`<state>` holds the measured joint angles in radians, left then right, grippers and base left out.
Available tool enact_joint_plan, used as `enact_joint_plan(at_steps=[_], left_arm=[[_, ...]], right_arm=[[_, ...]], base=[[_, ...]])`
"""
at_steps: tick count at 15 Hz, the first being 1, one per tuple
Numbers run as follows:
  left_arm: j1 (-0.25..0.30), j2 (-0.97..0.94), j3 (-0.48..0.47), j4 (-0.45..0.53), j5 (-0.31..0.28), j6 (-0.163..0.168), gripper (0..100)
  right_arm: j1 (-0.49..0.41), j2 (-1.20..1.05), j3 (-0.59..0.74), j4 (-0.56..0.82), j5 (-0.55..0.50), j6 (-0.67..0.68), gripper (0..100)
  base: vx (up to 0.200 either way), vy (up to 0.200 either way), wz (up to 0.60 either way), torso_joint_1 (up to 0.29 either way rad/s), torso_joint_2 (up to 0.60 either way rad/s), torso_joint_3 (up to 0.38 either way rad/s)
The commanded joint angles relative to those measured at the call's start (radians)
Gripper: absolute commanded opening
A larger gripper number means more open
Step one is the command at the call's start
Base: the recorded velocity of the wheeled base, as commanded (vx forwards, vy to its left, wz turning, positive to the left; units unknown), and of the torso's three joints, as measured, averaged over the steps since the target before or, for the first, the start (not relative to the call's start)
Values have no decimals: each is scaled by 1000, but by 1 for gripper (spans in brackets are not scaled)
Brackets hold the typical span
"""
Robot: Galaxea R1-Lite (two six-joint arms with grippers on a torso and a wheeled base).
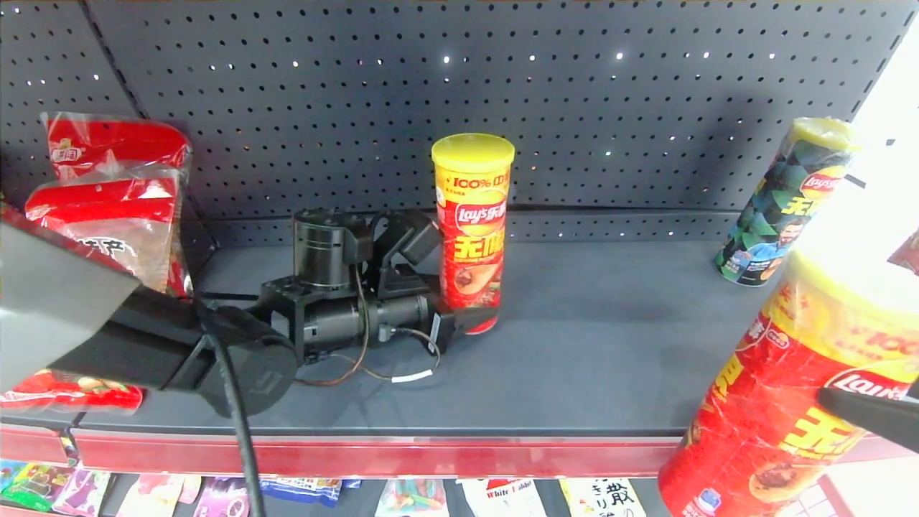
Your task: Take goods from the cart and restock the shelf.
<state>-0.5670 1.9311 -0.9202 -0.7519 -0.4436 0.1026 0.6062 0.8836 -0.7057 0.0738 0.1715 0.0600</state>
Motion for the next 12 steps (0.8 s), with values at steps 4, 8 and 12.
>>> enact_joint_plan(at_steps=[4,8,12], left_arm=[[-93,-224,248,3,6,-12,0],[-152,-241,294,6,10,-14,0],[-152,-208,310,6,10,-14,0]], right_arm=[[1,6,-3,0,0,0,0],[0,6,-8,0,0,0,0],[0,6,-14,-2,-1,0,0]], base=[[0,0,0,0,0,0],[0,0,0,0,0,0],[0,0,0,0,0,0]])
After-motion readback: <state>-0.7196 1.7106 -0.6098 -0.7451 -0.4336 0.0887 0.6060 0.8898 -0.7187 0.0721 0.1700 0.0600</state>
